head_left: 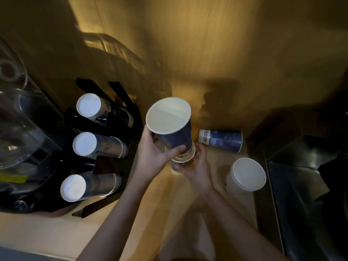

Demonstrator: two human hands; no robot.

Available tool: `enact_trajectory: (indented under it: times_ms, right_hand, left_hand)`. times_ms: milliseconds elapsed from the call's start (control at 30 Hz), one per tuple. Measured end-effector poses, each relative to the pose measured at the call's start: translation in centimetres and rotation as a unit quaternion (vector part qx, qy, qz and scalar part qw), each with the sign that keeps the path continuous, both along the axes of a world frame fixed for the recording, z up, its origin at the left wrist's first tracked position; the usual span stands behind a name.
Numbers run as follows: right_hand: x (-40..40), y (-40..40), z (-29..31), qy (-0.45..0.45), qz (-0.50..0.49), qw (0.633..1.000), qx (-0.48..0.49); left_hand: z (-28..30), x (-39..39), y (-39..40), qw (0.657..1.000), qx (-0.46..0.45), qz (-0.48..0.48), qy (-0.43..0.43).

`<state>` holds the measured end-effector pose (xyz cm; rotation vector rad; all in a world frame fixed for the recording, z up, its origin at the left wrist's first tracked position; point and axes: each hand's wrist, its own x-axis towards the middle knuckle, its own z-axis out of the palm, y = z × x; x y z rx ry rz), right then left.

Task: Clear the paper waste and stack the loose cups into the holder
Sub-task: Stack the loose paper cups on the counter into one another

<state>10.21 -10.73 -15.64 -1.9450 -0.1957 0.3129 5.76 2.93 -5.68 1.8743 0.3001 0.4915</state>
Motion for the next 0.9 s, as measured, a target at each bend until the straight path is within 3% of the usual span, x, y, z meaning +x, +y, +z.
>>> enact_trajectory:
  times_ms: [300, 467, 600, 800, 900]
  right_hand:
    - [1.0, 0.0, 0.5, -0.03, 0.014, 0.998, -0.053]
    - [1.5, 0.0, 1.1, -0.037, 0.021, 0.997, -0.071]
    - [1.6, 0.0, 1.1, -0.029, 0.033, 0.995, -0.093]
    - [1.5, 0.1, 1.5, -0.034, 0.035, 0.992, -0.113]
    - [2.6, -0.6, 1.9, -0.02, 0.09, 0.985, -0.144]
  left_hand:
    - [-6.2, 0.6, -0.5, 0.987, 0.057, -0.029, 0.148]
    - [-6.6, 0.9, -0.8, 0.984, 0.088, -0.013, 0.156]
    - [-6.5, 1.2, -0.6, 0.986, 0.049, -0.024, 0.156]
    - [-7.2, 2.0, -1.5, 0.981, 0.092, -0.043, 0.163]
    - [-8.1, 2.3, -1.6, 0.983, 0.098, -0.013, 0.153]
